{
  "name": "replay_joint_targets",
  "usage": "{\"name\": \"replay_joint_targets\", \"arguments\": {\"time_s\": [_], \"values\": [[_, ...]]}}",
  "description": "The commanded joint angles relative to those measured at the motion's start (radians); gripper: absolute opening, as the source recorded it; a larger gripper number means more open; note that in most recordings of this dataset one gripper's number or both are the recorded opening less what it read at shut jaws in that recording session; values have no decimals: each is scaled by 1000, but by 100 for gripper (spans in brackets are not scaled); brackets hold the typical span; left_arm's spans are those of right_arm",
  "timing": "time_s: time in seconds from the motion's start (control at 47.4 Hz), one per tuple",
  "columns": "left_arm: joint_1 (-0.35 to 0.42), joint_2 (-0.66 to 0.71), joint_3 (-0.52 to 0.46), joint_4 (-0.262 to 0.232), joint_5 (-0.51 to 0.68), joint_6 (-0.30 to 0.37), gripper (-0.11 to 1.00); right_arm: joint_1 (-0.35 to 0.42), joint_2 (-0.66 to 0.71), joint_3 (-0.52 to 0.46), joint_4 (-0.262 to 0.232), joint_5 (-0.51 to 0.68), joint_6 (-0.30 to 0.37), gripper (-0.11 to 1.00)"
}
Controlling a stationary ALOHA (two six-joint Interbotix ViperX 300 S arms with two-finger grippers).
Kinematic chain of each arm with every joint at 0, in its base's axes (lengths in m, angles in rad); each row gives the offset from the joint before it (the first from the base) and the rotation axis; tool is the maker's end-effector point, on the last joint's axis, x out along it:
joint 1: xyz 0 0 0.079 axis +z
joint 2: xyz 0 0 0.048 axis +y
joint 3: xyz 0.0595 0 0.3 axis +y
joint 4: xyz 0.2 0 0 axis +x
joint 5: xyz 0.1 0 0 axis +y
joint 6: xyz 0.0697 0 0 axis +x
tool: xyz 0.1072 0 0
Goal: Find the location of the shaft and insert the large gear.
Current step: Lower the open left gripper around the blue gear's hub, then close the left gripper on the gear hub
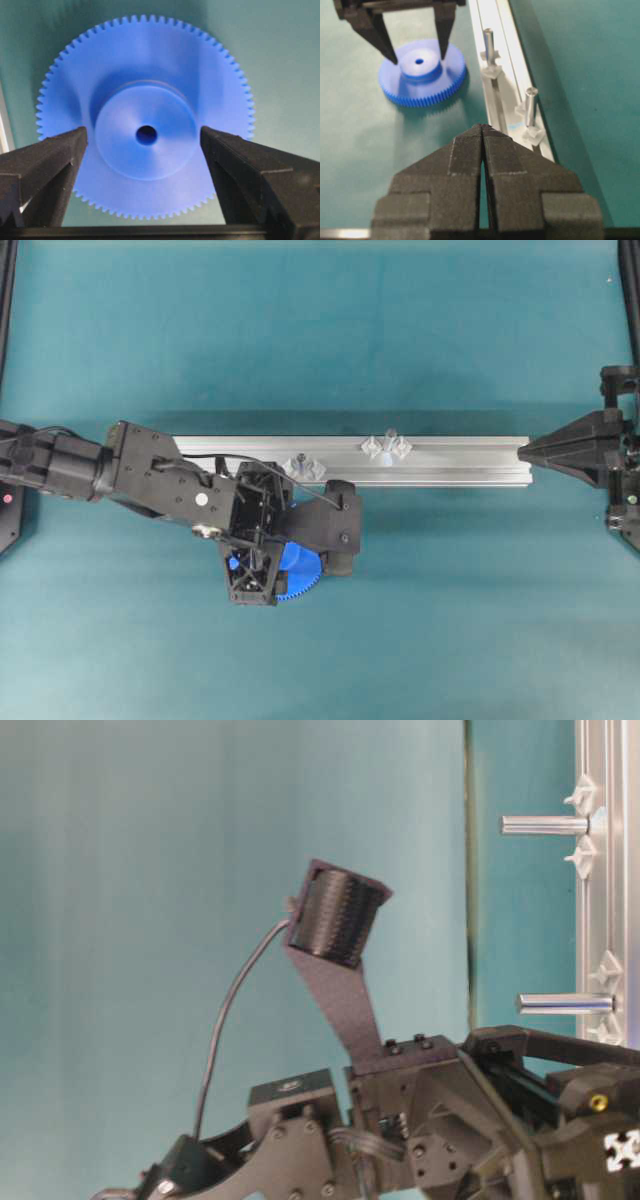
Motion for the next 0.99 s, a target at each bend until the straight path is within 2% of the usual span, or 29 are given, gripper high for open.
{"name": "replay_joint_targets", "arguments": {"time_s": [0.0,0.971], "values": [[2,-15,-20,2,-8,2,94,-2,2,-14,2,-5,11,-1],[2,32,-14,2,-21,-8,93,-3,0,-11,2,-3,14,-1]]}}
